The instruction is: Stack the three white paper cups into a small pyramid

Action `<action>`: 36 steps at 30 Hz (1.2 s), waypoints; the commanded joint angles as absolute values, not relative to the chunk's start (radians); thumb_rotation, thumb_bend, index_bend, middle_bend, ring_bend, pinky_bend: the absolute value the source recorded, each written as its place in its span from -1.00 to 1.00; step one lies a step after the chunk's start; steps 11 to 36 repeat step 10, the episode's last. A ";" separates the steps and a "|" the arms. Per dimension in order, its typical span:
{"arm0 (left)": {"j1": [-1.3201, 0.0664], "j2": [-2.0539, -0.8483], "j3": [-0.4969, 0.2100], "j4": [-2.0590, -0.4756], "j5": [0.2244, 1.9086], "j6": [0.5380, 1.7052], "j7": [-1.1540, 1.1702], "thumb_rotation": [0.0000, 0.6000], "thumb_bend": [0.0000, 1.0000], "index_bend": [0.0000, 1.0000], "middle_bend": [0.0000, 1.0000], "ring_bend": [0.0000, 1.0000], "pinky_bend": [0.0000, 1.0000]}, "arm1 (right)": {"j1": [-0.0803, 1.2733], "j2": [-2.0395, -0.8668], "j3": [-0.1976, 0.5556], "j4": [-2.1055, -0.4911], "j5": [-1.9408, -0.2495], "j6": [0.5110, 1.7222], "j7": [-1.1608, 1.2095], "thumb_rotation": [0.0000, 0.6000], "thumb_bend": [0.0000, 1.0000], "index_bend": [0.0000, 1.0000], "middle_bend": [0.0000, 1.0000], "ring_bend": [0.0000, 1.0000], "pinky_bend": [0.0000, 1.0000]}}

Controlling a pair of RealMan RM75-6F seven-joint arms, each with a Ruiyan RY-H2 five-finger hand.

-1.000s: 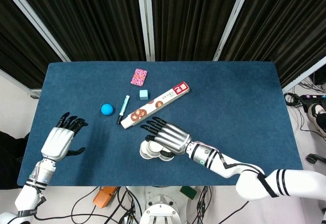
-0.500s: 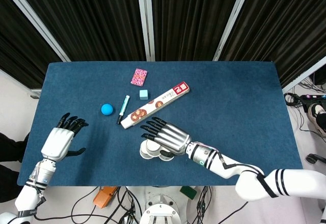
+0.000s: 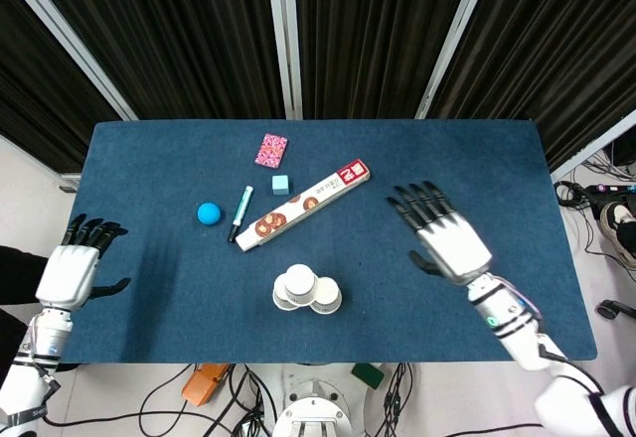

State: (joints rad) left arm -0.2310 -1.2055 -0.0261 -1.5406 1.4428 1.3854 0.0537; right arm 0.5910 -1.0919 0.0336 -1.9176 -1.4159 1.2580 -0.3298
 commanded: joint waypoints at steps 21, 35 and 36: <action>-0.109 -1.234 0.004 -1.451 1.488 1.545 -0.035 1.00 -0.73 -0.53 -0.63 -0.80 -1.00 | 0.173 -1.075 -0.110 -1.623 -1.511 1.630 0.048 1.00 -0.18 -1.00 -0.99 -1.00 -1.00; -0.109 -1.234 0.004 -1.451 1.488 1.545 -0.035 1.00 -0.73 -0.53 -0.63 -0.80 -1.00 | 0.173 -1.075 -0.110 -1.623 -1.511 1.630 0.048 1.00 -0.18 -1.00 -0.99 -1.00 -1.00; -0.109 -1.234 0.004 -1.451 1.488 1.545 -0.035 1.00 -0.73 -0.53 -0.63 -0.80 -1.00 | 0.173 -1.075 -0.110 -1.623 -1.511 1.630 0.048 1.00 -0.18 -1.00 -0.99 -1.00 -1.00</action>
